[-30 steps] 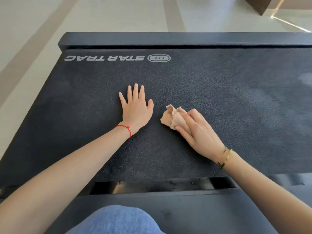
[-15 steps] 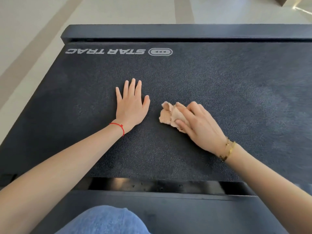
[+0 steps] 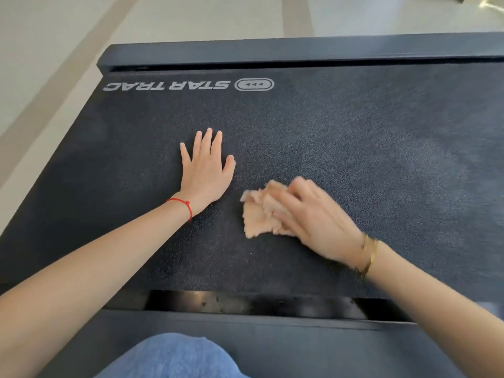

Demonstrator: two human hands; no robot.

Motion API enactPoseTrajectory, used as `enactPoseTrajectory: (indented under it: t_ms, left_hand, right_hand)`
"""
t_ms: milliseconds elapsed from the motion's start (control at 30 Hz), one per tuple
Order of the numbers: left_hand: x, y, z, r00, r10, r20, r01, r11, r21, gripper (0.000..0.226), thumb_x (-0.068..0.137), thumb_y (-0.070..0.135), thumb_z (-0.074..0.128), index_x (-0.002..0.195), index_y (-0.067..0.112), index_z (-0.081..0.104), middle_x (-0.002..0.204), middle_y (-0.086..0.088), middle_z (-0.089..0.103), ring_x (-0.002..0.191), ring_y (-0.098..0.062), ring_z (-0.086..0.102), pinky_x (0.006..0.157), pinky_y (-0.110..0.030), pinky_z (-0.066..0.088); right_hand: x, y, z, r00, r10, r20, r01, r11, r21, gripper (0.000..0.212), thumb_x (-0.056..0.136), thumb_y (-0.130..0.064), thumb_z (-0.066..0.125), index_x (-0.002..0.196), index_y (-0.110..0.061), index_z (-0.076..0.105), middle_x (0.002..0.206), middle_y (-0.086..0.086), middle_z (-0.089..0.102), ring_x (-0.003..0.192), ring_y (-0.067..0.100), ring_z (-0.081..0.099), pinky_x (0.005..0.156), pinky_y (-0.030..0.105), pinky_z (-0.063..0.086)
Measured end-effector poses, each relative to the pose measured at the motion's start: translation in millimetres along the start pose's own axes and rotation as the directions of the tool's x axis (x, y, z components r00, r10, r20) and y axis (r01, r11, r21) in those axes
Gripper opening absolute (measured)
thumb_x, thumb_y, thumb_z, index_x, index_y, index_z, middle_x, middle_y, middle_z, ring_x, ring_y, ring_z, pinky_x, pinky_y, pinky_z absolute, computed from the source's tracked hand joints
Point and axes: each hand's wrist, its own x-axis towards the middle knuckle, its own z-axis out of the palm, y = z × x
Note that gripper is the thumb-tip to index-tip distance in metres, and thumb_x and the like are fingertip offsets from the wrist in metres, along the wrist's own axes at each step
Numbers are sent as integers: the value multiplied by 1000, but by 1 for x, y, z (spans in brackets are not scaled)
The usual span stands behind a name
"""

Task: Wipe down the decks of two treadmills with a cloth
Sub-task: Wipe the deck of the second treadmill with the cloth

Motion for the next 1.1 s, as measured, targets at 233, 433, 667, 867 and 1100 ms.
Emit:
enactPoseTrajectory:
  t_ms: [233,433,667,867,1100]
  left_hand:
    - [25,24,-1,999,10,31,-8,998,-60,60,104,38,31,157,14,17,165,-7,9,153,-23,0,120,-58,-2]
    - [51,52,5,997,60,48,-56,995,-84,60,104,40,31,157,15,18,165,-7,9,153,-23,1,120,-58,-3]
    - [58,54,13,998,67,-4,-67,997,-29,60,104,41,29,157,19,16,165,-6,9,153,-23,1,121,-57,-2]
    - [58,53,19,997,71,-22,-71,997,20,59,104,39,25,158,19,12,165,-6,8,153,-23,1,121,-57,1]
    - [59,54,21,998,65,-17,-63,996,67,64,100,45,13,158,20,7,166,-4,5,153,-22,0,121,-57,4]
  right_hand:
    - [6,11,2,985,153,-74,-142,980,136,44,96,-41,55,133,-17,55,96,3,45,87,23,47,85,42,43]
    - [7,33,2,989,119,-82,-109,987,120,49,92,-48,55,133,-19,55,95,1,45,85,20,47,80,39,45]
    - [77,92,-4,940,288,-182,-309,946,-97,43,97,-43,51,128,-14,55,101,12,48,88,31,49,80,42,42]
    - [91,109,0,971,162,-177,-183,977,-108,38,98,-41,46,126,-17,55,96,10,45,82,28,46,76,42,43]
    - [196,187,-8,895,393,-211,-431,884,-183,42,102,-40,39,132,-12,47,118,25,48,105,39,49,86,46,39]
